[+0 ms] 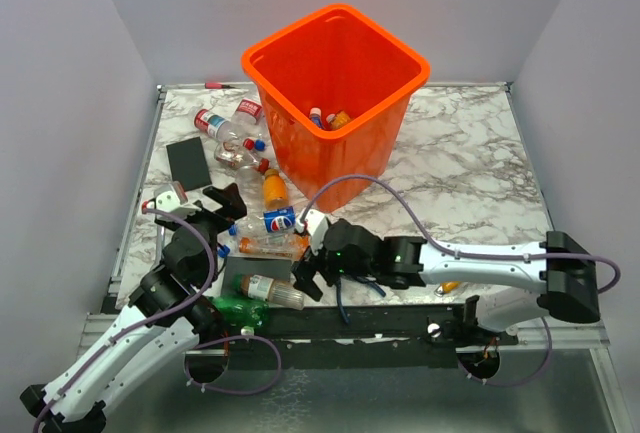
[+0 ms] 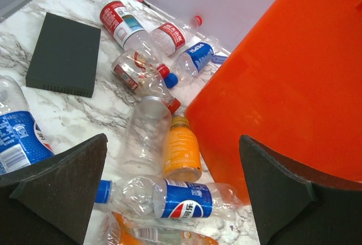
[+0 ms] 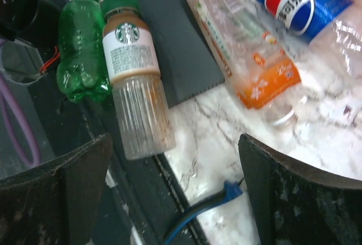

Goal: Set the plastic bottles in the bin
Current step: Pick up the plastic bottle from the corner of the board.

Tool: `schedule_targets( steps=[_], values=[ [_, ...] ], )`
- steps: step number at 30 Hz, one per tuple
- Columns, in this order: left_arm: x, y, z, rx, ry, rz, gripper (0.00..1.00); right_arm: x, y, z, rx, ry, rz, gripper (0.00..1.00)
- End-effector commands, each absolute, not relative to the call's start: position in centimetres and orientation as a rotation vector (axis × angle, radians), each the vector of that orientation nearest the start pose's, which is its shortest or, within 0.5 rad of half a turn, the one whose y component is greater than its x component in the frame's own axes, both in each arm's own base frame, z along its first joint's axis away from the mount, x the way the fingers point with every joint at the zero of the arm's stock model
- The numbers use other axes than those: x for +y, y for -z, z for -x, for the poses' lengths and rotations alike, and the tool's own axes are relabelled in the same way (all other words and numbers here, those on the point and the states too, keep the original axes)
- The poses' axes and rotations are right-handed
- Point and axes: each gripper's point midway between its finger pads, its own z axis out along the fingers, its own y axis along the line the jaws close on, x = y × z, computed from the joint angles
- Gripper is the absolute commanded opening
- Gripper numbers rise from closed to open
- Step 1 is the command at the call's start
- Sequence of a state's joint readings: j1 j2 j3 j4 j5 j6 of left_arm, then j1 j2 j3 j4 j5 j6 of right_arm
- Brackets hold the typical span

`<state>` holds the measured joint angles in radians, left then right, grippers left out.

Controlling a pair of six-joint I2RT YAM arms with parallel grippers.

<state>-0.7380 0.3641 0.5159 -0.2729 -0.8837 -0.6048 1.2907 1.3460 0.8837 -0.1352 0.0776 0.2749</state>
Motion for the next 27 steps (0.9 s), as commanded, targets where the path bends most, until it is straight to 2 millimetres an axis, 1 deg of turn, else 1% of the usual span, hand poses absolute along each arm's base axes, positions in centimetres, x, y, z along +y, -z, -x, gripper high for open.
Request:
schedule_targets(
  steps=[1, 3, 6, 9, 12, 17, 20, 27],
  values=[
    [-4.2, -25.8, -22.8, 1.562, 0.225, 0.471, 0.99, 39.7, -13.9, -11.4, 1.882, -0.729, 1.286, 0.95],
    [-3.7, -25.3, -22.7, 1.564, 0.199, 0.48, 0.99, 40.5, -13.3, -10.8, 1.868, -0.748, 1.36, 0.92],
    [-3.6, -24.8, -22.6, 1.563, 0.202, 0.491, 0.99, 41.3, -12.2, -9.9, 1.867, -0.761, 1.461, 0.9],
    [-3.8, -24.9, -22.7, 1.558, 0.216, 0.494, 0.99, 41.8, -11.3, -9.2, 1.862, -0.767, 1.555, 0.89],
    [-4.0, -24.9, -22.7, 1.567, 0.217, 0.482, 0.99, 42.2, -10.3, -8.3, 1.875, -0.792, 1.611, 0.89],
    [-4.4, -24.7, -22.7, 1.574, 0.242, 0.467, 0.99, 42.3, -8.4, -7.5, 1.914, -0.805, 1.672, 0.89],
    [-4.4, -24.7, -22.7, 1.573, 0.245, 0.465, 0.99, 42.5, -7.8, -6.9, 1.93, -0.827, 1.699, 0.89],
    [-4.5, -24.8, -22.6, 1.572, 0.251, 0.461, 0.99, 42.6, -5.7, -6.8, 1.983, -0.79, 1.711, 0.84]
  ],
)
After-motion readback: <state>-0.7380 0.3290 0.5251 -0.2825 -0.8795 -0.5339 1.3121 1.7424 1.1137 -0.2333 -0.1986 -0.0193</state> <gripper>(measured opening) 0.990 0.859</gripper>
